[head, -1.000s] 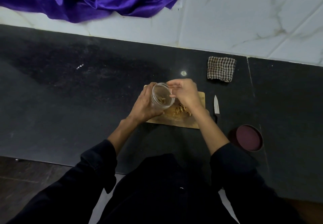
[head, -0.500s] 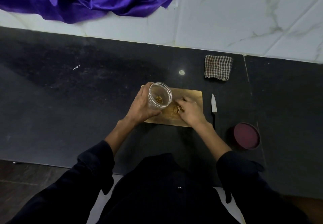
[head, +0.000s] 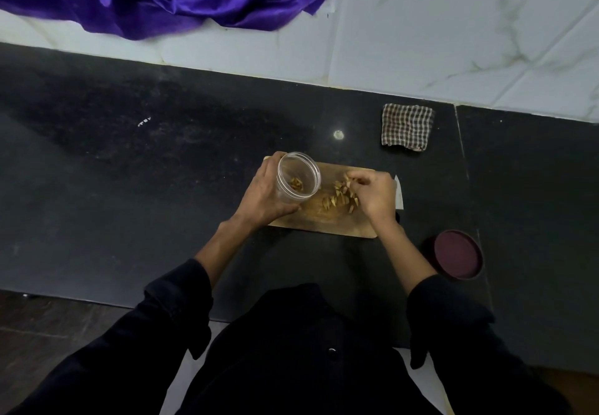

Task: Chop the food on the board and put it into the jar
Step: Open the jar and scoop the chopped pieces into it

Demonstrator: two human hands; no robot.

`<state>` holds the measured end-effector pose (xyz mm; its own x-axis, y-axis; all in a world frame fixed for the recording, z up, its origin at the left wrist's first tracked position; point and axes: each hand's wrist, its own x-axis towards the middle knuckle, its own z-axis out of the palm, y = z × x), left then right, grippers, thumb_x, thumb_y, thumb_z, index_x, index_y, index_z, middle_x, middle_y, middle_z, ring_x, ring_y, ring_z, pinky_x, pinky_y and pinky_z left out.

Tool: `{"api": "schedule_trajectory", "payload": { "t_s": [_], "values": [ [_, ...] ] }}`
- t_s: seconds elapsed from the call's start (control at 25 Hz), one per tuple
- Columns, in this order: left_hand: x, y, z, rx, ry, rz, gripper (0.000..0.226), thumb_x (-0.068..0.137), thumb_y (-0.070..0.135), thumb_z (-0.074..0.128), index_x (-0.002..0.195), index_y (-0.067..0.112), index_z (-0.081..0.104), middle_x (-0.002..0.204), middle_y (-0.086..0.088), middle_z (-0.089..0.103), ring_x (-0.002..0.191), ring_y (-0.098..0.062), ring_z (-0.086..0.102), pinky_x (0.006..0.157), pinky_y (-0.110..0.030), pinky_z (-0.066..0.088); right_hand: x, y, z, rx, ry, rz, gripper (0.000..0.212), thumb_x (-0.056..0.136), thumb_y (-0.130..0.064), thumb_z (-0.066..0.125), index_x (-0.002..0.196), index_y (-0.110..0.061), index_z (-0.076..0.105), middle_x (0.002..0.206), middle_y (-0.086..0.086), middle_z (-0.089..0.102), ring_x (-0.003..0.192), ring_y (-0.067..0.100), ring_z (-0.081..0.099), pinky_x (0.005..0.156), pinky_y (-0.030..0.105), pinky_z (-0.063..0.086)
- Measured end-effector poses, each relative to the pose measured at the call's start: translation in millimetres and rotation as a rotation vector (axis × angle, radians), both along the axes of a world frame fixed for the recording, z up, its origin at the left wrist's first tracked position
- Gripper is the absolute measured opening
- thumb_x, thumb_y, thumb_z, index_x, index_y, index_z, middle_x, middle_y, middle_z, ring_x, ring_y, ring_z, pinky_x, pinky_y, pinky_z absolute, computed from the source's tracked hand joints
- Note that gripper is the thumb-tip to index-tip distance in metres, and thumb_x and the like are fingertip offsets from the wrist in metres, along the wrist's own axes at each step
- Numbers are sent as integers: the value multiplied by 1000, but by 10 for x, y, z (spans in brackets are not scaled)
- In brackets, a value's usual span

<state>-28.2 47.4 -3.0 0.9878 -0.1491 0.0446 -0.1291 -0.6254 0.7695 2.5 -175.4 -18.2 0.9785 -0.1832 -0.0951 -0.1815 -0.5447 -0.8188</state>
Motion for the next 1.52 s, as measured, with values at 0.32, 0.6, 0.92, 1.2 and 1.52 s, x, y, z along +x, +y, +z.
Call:
{"api": "schedule_trajectory", "payload": {
  "t_s": [0.32, 0.6, 0.92, 1.2, 1.52],
  "values": [
    [-10, 9, -8, -26, 18, 0, 92, 60, 16, 86, 135, 17, 33, 129, 8, 37, 116, -5, 37, 88, -17, 31, 78, 408, 502, 674, 205, 16, 21, 86, -1, 70, 106, -4, 72, 99, 12, 75, 93, 22, 72, 82, 30, 59],
    [-2, 37, -39, -50, 21, 1, 95, 60, 13, 86, 137, 14, 32, 127, 9, 36, 117, -8, 39, 92, -21, 34, 56, 653, 458, 311, 126, 235, 26, 100, -9, 51, 119, -8, 68, 111, 4, 70, 104, 14, 67, 91, 30, 55],
    [14, 129, -145, -103, 56, 37, 94, 56, 23, 88, 131, 31, 32, 130, 9, 43, 120, -10, 45, 93, -30, 43, 181, -1, -78, -469, 152, 237, 36, 95, 1, 46, 127, -4, 60, 135, 15, 56, 123, 26, 54, 105, 35, 43],
    [-10, 156, -129, -141, 87, 71, 89, 57, 24, 87, 121, 45, 30, 123, 15, 47, 111, -2, 50, 86, -19, 41, -235, 328, -211, -600, 1, 493, 50, 93, 0, 49, 142, -9, 47, 139, 8, 46, 130, 25, 42, 110, 37, 38],
    [-9, 145, -128, -155, 68, 56, 83, 58, 28, 87, 122, 37, 36, 123, 14, 49, 112, -1, 51, 87, -18, 43, -152, 348, -248, -626, -103, 777, 36, 95, -26, 61, 127, -8, 63, 130, 6, 55, 122, 21, 50, 101, 35, 44]
  ]
}}
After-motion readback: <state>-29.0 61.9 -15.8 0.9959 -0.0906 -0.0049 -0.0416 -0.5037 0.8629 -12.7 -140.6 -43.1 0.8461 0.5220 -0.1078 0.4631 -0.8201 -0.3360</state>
